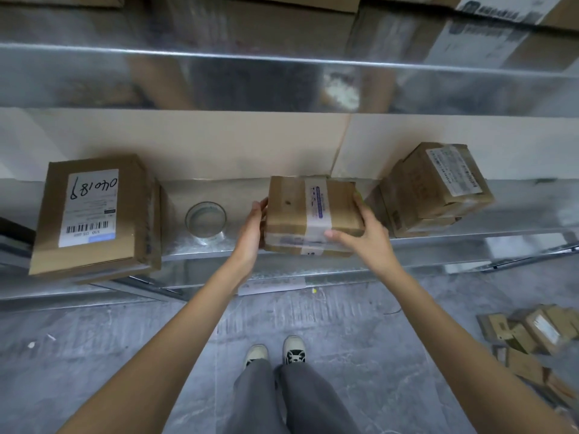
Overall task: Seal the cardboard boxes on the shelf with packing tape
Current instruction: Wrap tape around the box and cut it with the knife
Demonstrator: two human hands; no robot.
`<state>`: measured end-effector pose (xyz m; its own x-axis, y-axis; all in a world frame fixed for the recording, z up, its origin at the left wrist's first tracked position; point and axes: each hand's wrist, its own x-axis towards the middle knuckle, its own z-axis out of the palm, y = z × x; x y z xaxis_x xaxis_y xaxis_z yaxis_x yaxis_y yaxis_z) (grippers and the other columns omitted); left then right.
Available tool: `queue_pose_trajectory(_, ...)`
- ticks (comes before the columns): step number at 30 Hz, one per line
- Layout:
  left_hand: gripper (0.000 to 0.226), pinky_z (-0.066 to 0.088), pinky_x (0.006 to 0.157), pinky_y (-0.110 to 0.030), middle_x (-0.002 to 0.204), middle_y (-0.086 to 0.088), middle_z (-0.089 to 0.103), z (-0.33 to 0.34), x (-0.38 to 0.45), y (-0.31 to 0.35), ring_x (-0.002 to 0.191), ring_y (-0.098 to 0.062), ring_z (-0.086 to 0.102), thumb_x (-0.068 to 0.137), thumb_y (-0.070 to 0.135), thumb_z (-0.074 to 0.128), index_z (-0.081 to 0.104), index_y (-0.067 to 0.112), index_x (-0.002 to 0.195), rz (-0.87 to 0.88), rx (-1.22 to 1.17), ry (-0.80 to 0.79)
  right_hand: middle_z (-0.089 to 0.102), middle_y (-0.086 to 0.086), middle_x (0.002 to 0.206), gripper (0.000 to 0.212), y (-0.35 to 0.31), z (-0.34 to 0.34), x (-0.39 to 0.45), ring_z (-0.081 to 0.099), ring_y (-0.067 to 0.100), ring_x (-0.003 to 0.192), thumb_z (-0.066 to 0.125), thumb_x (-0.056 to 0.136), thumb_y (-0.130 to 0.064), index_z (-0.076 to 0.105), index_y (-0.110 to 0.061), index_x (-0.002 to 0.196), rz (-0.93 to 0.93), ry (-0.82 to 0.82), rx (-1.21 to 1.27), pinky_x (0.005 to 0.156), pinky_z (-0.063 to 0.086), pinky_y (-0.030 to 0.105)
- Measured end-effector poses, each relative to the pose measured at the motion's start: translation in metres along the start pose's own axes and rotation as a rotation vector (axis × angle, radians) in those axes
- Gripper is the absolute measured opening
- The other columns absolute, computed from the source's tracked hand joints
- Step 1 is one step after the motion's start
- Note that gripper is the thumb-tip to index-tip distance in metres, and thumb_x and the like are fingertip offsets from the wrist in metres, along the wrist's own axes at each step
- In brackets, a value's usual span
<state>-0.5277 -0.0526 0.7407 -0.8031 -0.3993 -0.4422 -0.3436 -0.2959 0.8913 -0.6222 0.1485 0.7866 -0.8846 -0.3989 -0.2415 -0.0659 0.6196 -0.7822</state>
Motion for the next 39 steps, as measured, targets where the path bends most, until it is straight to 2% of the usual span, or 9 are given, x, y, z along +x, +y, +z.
queue_pose_trajectory(2,0.041,0.055,0.068,-0.021,0.096,0.007,0.069,-0.005,0.004,0.003,0.083,-0.003,0.067,0.103,0.052,0.02,0.052,0.037,0.123,0.06,0.081,0.086,0.055,-0.006,0.134,0.093,-0.011,-0.005,0.009,0.049,0.012,0.123,0.075,0.064,-0.067,0.044,-0.026,0.141,0.033,0.103,0.04,0.104,0.039,0.029)
queue_pose_trajectory(5,0.065,0.053,0.083,-0.032,0.093,-0.007,0.067,-0.012,0.012,0.01,0.088,-0.012,0.067,0.094,0.07,0.027,0.064,0.02,0.112,0.153,0.304,0.126,0.061,-0.007,0.106,0.066,-0.023,-0.008,0.033,0.056,0.013,0.1,0.07,0.075,-0.061,0.057,-0.017,0.123,0.147,0.105,0.06,0.085,0.041,0.024)
queue_pose_trajectory(8,0.05,0.049,0.066,-0.023,0.07,0.0,0.061,-0.012,0.018,0.014,0.058,0.004,0.059,0.106,0.036,0.029,0.063,0.007,0.085,0.159,0.271,0.14,0.066,-0.002,0.11,0.064,-0.027,0.004,0.055,0.063,0.02,0.105,0.066,0.074,-0.068,0.06,-0.019,0.114,0.156,0.023,0.014,0.089,0.05,0.032)
queue_pose_trajectory(10,0.046,0.044,0.081,-0.01,0.104,-0.004,0.068,-0.011,0.017,0.017,0.088,0.01,0.063,0.107,0.036,0.024,0.063,0.013,0.11,0.153,0.272,0.039,0.058,0.008,0.131,0.072,-0.032,0.012,0.063,0.053,0.028,0.123,0.061,0.081,-0.065,0.048,-0.017,0.133,0.143,0.047,-0.094,0.1,0.045,0.04)
queue_pose_trajectory(13,0.055,0.02,0.114,-0.018,0.157,0.0,0.032,-0.012,0.016,0.019,0.142,-0.006,0.03,0.105,0.044,0.023,0.026,0.016,0.153,0.166,0.265,0.011,0.009,0.006,0.163,0.074,-0.055,0.023,0.064,0.01,0.026,0.149,0.036,0.097,-0.056,0.008,-0.019,0.155,-0.191,0.025,-0.61,0.119,0.012,0.047)
queue_pose_trajectory(18,0.046,0.022,0.102,-0.002,0.151,0.003,0.031,-0.009,0.019,0.02,0.139,-0.005,0.027,0.108,0.022,0.021,0.021,0.009,0.152,0.252,0.236,0.014,-0.005,-0.005,0.163,0.083,-0.078,0.053,0.058,-0.007,0.011,0.149,0.021,0.092,-0.069,0.001,-0.02,0.155,-0.453,-0.329,-0.807,0.117,-0.009,0.053)
queue_pose_trajectory(29,0.043,0.024,0.094,0.006,0.141,0.007,0.044,-0.008,0.023,0.019,0.13,-0.002,0.037,0.108,0.027,0.024,0.037,0.013,0.146,0.253,0.296,0.013,0.013,0.005,0.162,0.082,-0.026,0.066,-0.014,0.006,0.018,0.15,0.024,0.094,-0.064,0.011,-0.011,0.155,-0.694,-0.178,-0.986,0.119,0.004,0.055)
queue_pose_trajectory(35,0.041,0.04,0.106,-0.03,0.136,-0.002,0.051,-0.009,0.022,0.01,0.127,-0.019,0.05,0.107,0.034,0.027,0.044,0.012,0.137,0.143,0.042,0.166,-0.013,-0.004,0.161,0.106,-0.008,0.02,0.001,-0.012,0.019,0.149,0.06,0.081,-0.065,-0.008,-0.029,0.154,-0.35,0.018,-0.53,0.119,-0.006,0.045)
queue_pose_trajectory(39,0.043,0.047,0.091,-0.02,0.13,0.004,0.056,0.0,-0.012,0.011,0.118,-0.013,0.055,0.107,0.032,0.023,0.046,0.019,0.142,0.054,0.061,0.077,0.052,-0.007,0.134,0.083,0.009,-0.007,-0.002,0.048,0.012,0.128,0.08,0.075,-0.036,0.036,-0.02,0.144,0.004,-0.063,0.146,0.103,0.039,0.02)
